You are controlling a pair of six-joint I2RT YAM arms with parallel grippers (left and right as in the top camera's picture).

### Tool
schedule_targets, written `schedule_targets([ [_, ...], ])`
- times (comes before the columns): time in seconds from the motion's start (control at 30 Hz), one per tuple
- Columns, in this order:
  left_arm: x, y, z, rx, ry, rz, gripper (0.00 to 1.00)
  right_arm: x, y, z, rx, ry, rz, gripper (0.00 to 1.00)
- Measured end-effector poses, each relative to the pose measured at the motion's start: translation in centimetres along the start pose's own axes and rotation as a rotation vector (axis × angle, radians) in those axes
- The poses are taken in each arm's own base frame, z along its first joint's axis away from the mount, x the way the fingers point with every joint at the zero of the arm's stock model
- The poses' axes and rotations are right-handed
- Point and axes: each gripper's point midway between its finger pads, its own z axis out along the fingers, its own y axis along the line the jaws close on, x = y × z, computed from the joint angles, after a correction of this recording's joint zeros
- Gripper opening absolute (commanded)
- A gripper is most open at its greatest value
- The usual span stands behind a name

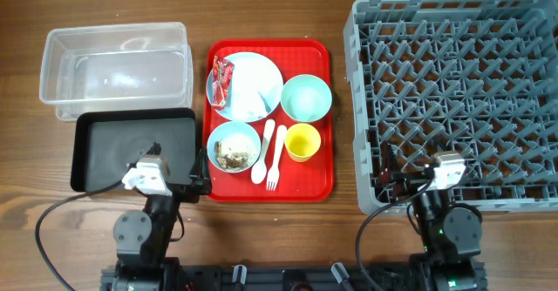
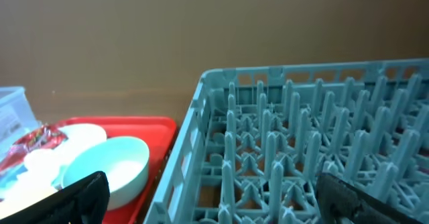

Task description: Sort waste into correct bins and load items into the dishwasher rack

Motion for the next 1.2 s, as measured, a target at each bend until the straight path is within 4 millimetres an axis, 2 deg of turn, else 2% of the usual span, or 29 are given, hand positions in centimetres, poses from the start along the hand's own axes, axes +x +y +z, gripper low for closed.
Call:
schedule_targets([
  [0.17,-2.2,-0.5,0.0,-0.027,0.115,-0.018,1.00,-3.5,0.1,-0.3,0.012,0.005,0.022,1.00],
  [0.2,-2.9,-0.7,0.3,-0.035,0.148,-0.022,1.00,-3.7,0.2,-0.3,0.015,0.032,0.025,1.00],
  [0.37,-3.8,-0.6,2.5,-0.087,0.382,-0.051,1.00,-5.1,0.2,0.7,0.041,0.229,0.035,1.00],
  [0.5,-3.4,-0.4,3.7,-0.143,0.624,-0.084,1.00,-3.8,0.1,1.3,0.068,0.463,0.034,1.00],
  [0.67,-3.6,-0.8,4.7,-0.148,0.748,-0.110,1.00,-3.3,0.0,2.6,0.083,0.603,0.032,1.00],
  [0.77,-4.1,-2.1,5.3,-0.070,0.729,-0.136,1.00,-2.8,0.0,2.8,0.085,0.625,0.032,1.00],
  [0.83,-6.0,-2.8,7.1,-0.032,0.634,-0.162,0.99,-3.1,0.0,3.0,0.084,0.612,0.032,1.00],
  [0.9,-7.0,-3.0,8.7,-0.025,0.580,-0.192,1.00,-3.2,0.0,3.1,0.083,0.607,0.032,1.00],
  [0.97,-5.7,-3.3,10.3,-0.037,0.610,-0.200,1.00,-3.2,0.0,3.1,0.083,0.605,0.032,1.00],
  [1.0,-5.8,-3.6,11.2,-0.044,0.602,-0.185,1.00,-3.1,0.0,3.0,0.084,0.608,0.032,1.00],
  [1.07,-5.1,-5.2,14.6,-0.035,0.603,-0.146,1.00,-3.2,0.0,3.1,0.083,0.605,0.032,1.00],
  [1.13,-3.2,-6.2,16.8,-0.025,0.615,-0.120,0.98,-3.2,0.0,3.1,0.083,0.605,0.032,1.00],
  [1.2,-0.4,-7.5,18.5,-0.005,0.653,-0.097,0.96,-3.2,0.0,3.1,0.083,0.605,0.032,1.00],
])
